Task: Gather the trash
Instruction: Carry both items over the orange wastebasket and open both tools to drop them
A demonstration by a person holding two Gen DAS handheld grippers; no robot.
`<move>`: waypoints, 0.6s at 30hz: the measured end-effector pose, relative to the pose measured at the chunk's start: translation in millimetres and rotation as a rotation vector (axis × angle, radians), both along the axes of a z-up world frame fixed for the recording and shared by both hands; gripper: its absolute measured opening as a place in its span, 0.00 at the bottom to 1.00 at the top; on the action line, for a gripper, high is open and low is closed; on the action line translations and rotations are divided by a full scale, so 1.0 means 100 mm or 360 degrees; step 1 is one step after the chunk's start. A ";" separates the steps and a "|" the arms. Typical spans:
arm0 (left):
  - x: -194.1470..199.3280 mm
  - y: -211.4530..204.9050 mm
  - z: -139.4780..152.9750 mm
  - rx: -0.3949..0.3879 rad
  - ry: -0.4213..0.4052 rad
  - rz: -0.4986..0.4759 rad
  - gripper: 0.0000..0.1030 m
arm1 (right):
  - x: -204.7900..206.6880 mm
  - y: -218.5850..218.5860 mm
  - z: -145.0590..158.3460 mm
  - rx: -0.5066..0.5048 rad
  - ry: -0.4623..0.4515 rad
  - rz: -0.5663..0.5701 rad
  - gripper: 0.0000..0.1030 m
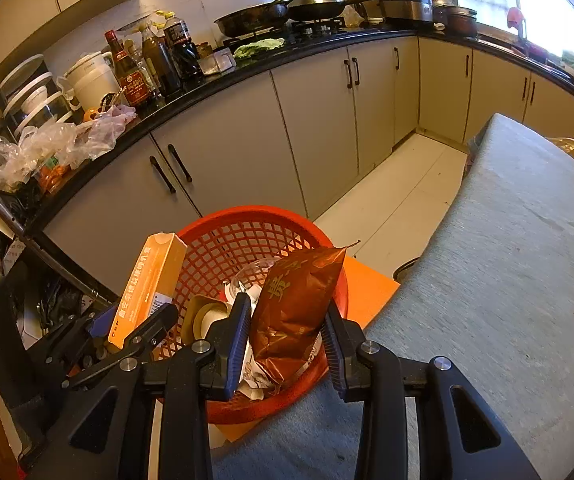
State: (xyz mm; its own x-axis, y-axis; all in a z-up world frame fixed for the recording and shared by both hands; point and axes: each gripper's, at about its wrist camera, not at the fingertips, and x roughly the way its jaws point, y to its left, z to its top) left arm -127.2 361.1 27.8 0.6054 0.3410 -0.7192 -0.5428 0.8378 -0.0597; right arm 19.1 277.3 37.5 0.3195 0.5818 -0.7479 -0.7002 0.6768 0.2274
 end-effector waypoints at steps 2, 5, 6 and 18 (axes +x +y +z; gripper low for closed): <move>0.01 0.02 -0.01 -0.0003 0.0002 0.0001 0.46 | 0.01 0.02 -0.01 -0.0003 0.0004 0.0001 0.36; 0.01 0.05 -0.02 -0.0007 0.0002 0.0004 0.46 | 0.02 0.06 -0.03 -0.0011 0.0006 0.0006 0.36; 0.02 0.05 -0.02 -0.0007 0.0001 0.0004 0.46 | 0.03 0.06 -0.03 -0.0012 0.0007 0.0007 0.36; 0.05 0.09 -0.05 -0.0019 0.0008 -0.0001 0.46 | 0.08 0.12 -0.05 -0.0022 0.0017 0.0007 0.37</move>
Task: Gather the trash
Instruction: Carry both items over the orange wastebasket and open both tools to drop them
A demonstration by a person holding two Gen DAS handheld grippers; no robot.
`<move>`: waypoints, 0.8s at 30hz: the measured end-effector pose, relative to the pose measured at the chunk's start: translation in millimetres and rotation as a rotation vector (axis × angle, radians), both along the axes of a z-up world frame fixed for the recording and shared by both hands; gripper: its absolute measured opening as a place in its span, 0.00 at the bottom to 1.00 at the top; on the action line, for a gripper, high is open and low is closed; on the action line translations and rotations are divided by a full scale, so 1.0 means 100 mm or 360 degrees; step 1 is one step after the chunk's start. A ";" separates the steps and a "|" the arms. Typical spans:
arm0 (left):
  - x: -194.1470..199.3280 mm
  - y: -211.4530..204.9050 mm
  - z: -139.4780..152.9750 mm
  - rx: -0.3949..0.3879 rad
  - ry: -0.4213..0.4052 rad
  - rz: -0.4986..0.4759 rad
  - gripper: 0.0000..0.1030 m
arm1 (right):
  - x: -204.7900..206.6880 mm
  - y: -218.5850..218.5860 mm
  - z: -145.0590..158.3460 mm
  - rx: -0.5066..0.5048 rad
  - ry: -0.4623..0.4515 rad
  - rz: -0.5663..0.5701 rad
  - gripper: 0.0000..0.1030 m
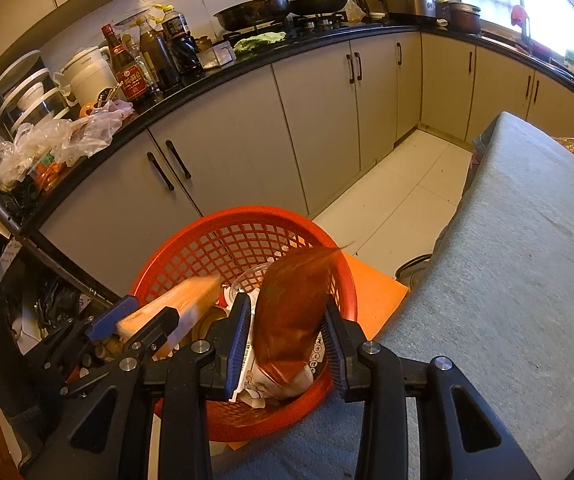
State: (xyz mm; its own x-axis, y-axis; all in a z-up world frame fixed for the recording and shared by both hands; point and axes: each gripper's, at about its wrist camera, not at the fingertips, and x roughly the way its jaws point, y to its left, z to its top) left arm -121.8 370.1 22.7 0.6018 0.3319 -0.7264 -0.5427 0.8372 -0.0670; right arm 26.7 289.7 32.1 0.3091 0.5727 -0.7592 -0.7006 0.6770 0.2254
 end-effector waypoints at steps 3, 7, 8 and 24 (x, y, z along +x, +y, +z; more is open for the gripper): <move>0.01 0.01 -0.01 -0.0003 0.0000 0.0002 0.46 | 0.00 0.01 0.00 0.0001 -0.0003 0.0000 0.37; 0.03 0.02 -0.02 -0.0006 0.0003 -0.0001 0.46 | 0.01 0.02 0.00 0.0003 -0.0001 0.0001 0.37; 0.03 0.01 -0.02 -0.0006 0.0003 0.0000 0.46 | 0.01 0.02 0.00 0.0006 0.0002 0.0001 0.37; -0.02 0.00 0.00 -0.0026 -0.0007 0.0023 0.50 | -0.02 -0.21 0.09 0.0041 -0.0012 -0.0076 0.38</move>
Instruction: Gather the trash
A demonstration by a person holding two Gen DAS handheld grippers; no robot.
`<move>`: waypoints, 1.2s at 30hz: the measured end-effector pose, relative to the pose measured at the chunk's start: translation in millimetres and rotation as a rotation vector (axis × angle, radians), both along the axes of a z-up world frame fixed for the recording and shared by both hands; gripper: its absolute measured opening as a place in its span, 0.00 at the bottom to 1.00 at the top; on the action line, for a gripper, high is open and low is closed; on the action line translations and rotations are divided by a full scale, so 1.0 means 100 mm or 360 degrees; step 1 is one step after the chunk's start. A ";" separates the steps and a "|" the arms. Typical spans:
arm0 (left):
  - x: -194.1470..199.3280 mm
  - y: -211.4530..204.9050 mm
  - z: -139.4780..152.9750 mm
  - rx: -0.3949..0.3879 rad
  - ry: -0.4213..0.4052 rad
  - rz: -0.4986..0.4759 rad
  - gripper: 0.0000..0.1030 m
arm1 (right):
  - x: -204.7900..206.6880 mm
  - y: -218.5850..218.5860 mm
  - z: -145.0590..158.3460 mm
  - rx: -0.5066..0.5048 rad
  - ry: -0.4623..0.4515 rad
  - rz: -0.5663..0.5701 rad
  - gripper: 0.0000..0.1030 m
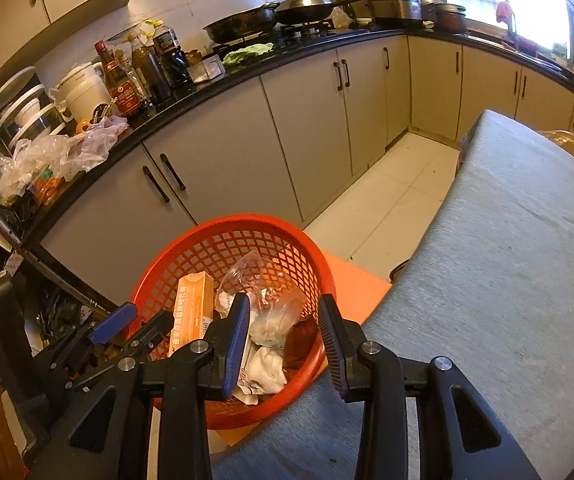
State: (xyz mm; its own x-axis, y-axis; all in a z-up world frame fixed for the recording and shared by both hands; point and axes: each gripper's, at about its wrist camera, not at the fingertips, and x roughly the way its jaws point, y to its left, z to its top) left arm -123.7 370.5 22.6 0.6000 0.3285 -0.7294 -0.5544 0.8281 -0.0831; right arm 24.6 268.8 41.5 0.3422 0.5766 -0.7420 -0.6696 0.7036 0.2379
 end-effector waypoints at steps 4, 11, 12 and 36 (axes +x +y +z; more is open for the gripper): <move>-0.02 -0.04 0.03 0.0009 -0.0009 0.0005 0.52 | 0.00 -0.07 0.00 -0.0002 0.0002 -0.0016 0.42; -0.07 -0.09 0.10 0.0048 -0.0033 0.0035 0.67 | -0.07 -0.20 0.02 -0.0001 -0.0036 -0.0053 0.61; -0.09 -0.11 0.11 0.0055 -0.0038 0.0039 0.69 | -0.08 -0.22 0.03 -0.0004 -0.0047 -0.0056 0.64; -0.77 -0.96 0.46 0.0484 -0.0184 0.0168 0.98 | -1.02 -1.51 0.29 -0.0066 -0.0598 -0.0312 0.92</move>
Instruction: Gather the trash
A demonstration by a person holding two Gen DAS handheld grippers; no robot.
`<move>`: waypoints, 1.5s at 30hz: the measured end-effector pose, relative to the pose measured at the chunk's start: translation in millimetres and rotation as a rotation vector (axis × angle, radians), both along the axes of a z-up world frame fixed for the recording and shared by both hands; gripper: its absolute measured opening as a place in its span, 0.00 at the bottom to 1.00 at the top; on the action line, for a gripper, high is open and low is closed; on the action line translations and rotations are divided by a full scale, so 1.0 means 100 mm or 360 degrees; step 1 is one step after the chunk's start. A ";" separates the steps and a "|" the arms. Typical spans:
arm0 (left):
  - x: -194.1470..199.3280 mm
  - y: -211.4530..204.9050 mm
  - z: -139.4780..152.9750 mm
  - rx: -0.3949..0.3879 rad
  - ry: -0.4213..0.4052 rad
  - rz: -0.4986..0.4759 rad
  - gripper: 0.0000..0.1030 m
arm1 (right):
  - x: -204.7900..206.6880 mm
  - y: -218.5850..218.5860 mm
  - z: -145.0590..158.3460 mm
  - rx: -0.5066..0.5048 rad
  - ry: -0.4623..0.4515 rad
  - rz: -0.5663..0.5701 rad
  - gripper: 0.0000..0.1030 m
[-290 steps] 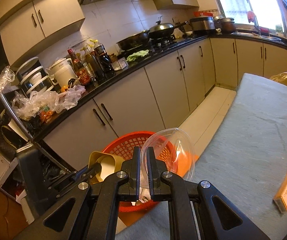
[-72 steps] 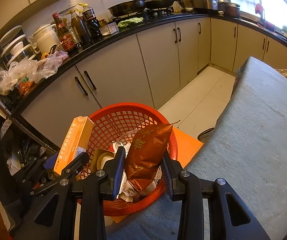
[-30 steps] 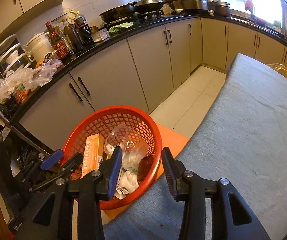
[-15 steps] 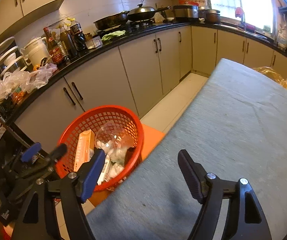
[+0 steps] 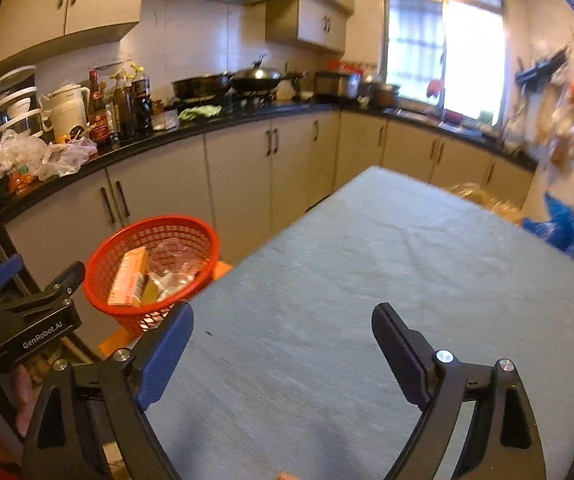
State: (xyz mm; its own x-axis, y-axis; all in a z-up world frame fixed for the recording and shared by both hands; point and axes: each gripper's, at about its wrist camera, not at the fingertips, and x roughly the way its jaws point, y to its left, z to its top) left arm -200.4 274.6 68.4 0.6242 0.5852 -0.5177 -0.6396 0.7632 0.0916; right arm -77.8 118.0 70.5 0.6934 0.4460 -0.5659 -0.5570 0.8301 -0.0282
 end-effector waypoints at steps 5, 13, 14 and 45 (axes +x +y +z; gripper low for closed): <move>-0.06 -0.22 -0.01 0.0047 -0.0020 -0.0021 0.98 | -0.17 -0.26 0.00 0.0026 -0.0083 -0.0066 0.94; -0.09 -0.51 -0.02 0.0168 -0.0030 0.0002 0.98 | -0.28 -0.47 -0.08 0.0071 -0.0086 -0.0111 0.98; -0.10 -0.54 -0.02 0.0170 -0.0032 -0.0004 0.98 | -0.29 -0.49 -0.09 0.0070 -0.0083 -0.0115 0.99; -0.15 -0.75 -0.17 0.0178 -0.0010 -0.0087 0.98 | -0.45 -0.69 -0.20 0.0064 -0.0047 -0.0221 1.00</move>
